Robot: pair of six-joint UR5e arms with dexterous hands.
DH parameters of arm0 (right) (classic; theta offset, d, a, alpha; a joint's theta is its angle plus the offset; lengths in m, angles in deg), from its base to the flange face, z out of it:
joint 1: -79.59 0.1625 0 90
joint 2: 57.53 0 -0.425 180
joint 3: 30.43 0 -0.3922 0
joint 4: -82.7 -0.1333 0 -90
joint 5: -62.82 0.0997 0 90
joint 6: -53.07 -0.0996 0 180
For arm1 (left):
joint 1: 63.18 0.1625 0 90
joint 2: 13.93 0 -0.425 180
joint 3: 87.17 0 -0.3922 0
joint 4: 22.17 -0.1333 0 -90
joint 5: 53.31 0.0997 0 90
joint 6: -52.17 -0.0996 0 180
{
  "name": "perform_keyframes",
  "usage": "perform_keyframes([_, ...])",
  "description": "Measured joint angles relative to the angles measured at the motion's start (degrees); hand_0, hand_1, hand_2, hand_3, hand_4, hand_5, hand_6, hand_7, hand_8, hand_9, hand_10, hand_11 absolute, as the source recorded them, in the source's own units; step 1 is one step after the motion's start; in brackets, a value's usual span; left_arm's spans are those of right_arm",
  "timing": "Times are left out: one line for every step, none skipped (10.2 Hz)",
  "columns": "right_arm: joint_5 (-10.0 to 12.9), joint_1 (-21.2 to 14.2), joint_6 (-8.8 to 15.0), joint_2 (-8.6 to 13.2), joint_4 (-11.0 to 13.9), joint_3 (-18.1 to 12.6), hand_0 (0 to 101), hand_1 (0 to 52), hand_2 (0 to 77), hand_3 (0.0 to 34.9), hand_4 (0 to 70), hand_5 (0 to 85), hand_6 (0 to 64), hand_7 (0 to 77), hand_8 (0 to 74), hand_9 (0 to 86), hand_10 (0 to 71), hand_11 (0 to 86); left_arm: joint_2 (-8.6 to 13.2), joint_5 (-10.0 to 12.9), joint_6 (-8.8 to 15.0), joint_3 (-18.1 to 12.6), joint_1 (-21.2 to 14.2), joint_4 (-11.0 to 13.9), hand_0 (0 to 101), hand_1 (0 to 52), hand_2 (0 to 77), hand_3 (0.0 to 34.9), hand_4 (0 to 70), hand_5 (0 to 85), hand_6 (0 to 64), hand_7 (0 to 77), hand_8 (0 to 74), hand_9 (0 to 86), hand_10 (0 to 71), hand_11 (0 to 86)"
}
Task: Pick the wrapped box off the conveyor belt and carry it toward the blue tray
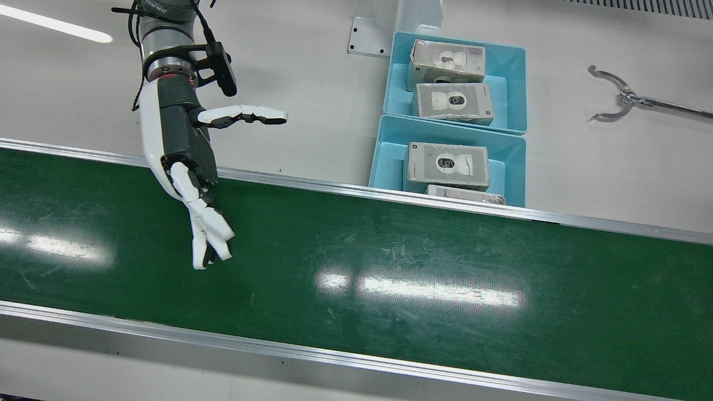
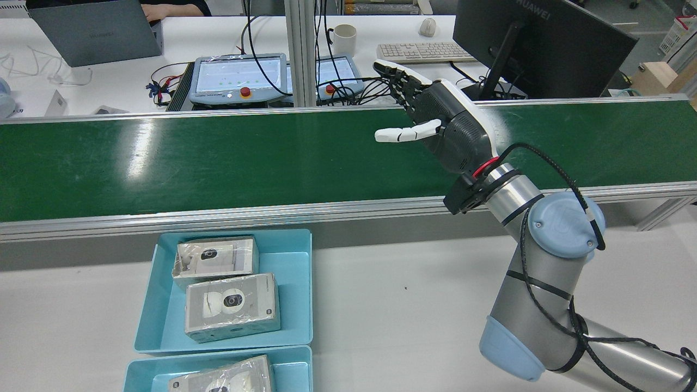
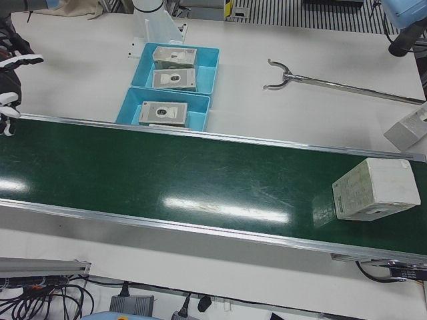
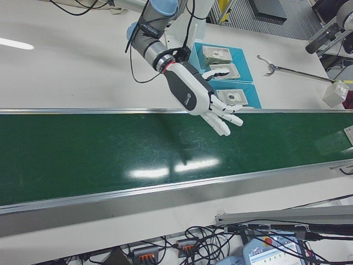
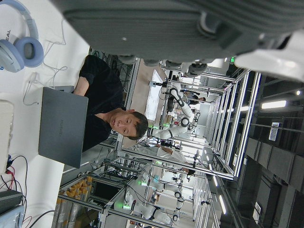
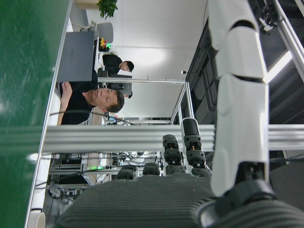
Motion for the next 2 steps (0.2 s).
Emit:
perform_keyframes([0.0,1.64,-2.01,-0.27,3.08,-0.05,49,18.5,15.3,0.0,8.2,6.0,2.2,0.0,0.0,1.1,0.5,3.8,0.0,0.0,0.0,0.0,0.0,0.0,0,0.0,0.5,0.0,0.0,1.1,0.0,0.0,0.0,0.0,0.0,0.0])
perform_keyframes([0.0,2.91,-3.54,-0.51,5.65,-0.04,49,18.5,15.3,2.0,7.1,2.7,0.5,0.0,0.0,1.1,0.5,2.7,0.0,0.0,0.0,0.0,0.0,0.0,0,0.0,0.5,0.0,0.0,1.1,0.0,0.0,0.0,0.0,0.5,0.0])
